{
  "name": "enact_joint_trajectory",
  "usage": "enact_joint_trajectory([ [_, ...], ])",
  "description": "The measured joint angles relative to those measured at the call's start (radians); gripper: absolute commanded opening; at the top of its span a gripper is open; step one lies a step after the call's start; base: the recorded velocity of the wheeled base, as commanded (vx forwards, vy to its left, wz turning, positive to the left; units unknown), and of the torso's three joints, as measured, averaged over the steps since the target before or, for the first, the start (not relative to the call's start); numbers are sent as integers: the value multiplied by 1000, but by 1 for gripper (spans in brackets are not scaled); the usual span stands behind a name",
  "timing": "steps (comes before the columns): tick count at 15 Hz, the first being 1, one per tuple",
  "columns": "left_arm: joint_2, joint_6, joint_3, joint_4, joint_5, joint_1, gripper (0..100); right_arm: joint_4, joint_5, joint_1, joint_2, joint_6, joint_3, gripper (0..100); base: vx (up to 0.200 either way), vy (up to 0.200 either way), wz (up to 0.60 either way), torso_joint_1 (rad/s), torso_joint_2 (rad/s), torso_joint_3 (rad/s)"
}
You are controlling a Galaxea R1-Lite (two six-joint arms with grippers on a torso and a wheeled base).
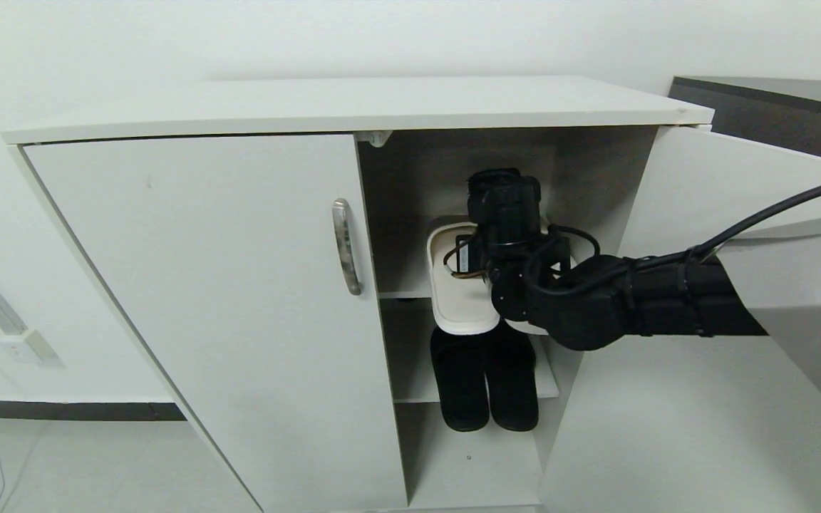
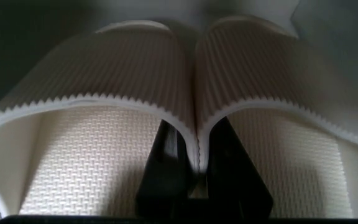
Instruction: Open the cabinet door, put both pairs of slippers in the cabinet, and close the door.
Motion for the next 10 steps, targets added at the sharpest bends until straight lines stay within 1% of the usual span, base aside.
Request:
enact_joint_trajectory([
  [3,0,0,0,0,0,0,0,61,-1,-19,39,-1,-94,0,0,0,0,0,0,0],
  [6,0,0,0,0,0,0,0,84,0,-33,77,-1,-183,0,0,0,0,0,0,0],
  [10,0,-1,0,0,1,0,0,92,3,-43,110,-2,-224,0,0,0,0,0,0,0],
])
